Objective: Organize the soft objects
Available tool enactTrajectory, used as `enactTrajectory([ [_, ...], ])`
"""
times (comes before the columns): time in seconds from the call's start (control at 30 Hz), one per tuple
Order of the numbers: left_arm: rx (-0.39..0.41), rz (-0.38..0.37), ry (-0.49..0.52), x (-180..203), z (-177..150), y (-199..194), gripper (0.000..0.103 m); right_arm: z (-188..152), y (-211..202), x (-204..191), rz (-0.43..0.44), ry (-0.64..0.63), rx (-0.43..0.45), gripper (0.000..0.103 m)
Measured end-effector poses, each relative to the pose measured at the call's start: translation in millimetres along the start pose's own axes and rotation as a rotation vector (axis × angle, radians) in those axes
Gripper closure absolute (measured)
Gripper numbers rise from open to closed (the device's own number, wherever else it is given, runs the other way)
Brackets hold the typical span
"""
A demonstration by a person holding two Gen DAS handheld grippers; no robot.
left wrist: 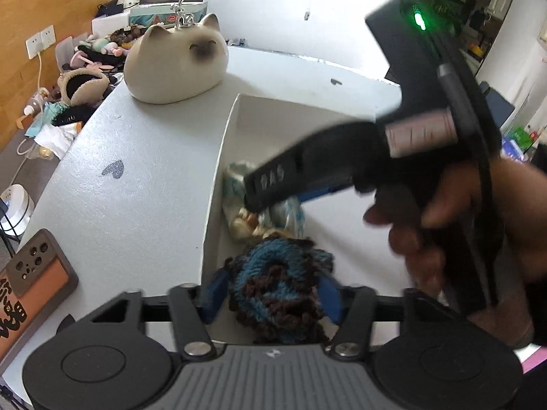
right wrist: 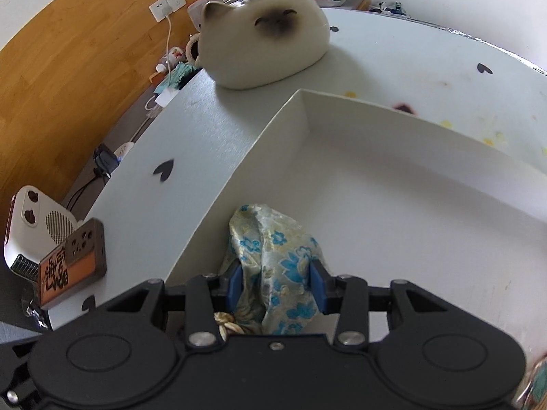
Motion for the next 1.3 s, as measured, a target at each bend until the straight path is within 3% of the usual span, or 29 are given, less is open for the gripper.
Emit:
enactTrajectory([
  [0.17,0.0,-0.033,0.034,10.6,1.2,-6.5,0.06,-1.2,-0.9,-1.5,0.0,0.015,-0.011,0.061],
  [0.3,-0.004,-0.148,0.066,28.0,1.2,-11.8,0.06,-1.8,0.9,0.2,0.014,0.021,-0.018,0.061],
  [0.4,-0.045,-0.181,0.104,39.6,-4.8,-5.3,0.064,-1.1,0.4,1.9,0.023,0.018,-0.028,0.061],
  [0.57,-0.133,-0.223,-0.011,31.6,-8.7,16.5,0.061,-2.1,-0.5,2.2,0.03,0.007,-0.036,0.061],
  [0.63,-0.129,-0.192,0.01,31.7,-8.2,16.2,0.064,-2.0,0.8,1.1,0.033,0.002,-0.041,0.061],
  [0.7,-0.129,-0.142,0.042,29.4,-10.5,16.4,0.074,-0.7,1.9,0.5,0.049,-0.012,-0.049,0.061],
  [0.77,-0.135,-0.125,0.028,23.1,-11.2,16.9,0.076,-0.1,2.5,1.9,0.062,-0.014,-0.057,0.061],
  [0.9,-0.14,-0.078,-0.013,8.3,-10.3,17.6,0.092,0.3,2.2,3.3,0.086,-0.02,-0.065,0.061],
  [0.97,-0.141,-0.065,-0.032,5.2,-12.6,16.5,0.095,0.1,1.8,3.8,0.097,-0.021,-0.067,0.059],
  [1.2,-0.128,-0.036,-0.026,6.1,-12.3,14.4,0.094,0.1,-11.7,6.6,0.114,-0.009,-0.029,0.047],
  [1.3,-0.122,-0.049,-0.04,6.0,-12.5,10.9,0.089,-0.8,-19.2,9.0,0.123,0.003,-0.012,0.045],
])
Point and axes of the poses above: each gripper's, at about its wrist camera, not at the fingertips, and y roughly the way its jaws point, x to its right, z to its top, the point moved 9 cm from there along y, roughly the way its jaws point, and after that the axes turned 6 degrees about -y, right-handed, at the moved point
